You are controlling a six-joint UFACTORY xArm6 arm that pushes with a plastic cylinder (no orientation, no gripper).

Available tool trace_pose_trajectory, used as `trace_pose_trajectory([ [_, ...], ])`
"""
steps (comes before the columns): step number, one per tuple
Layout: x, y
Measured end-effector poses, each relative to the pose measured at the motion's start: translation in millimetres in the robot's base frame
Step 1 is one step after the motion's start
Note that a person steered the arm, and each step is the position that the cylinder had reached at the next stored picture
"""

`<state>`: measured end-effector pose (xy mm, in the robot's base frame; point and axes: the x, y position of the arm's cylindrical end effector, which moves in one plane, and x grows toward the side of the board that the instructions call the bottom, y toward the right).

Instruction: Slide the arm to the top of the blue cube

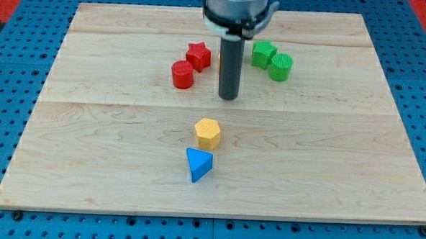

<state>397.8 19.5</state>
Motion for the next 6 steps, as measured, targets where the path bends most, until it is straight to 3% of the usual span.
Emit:
trace_pose_trajectory([
  [2,-14,26],
  [4,-18,126],
  [6,-86,109],
])
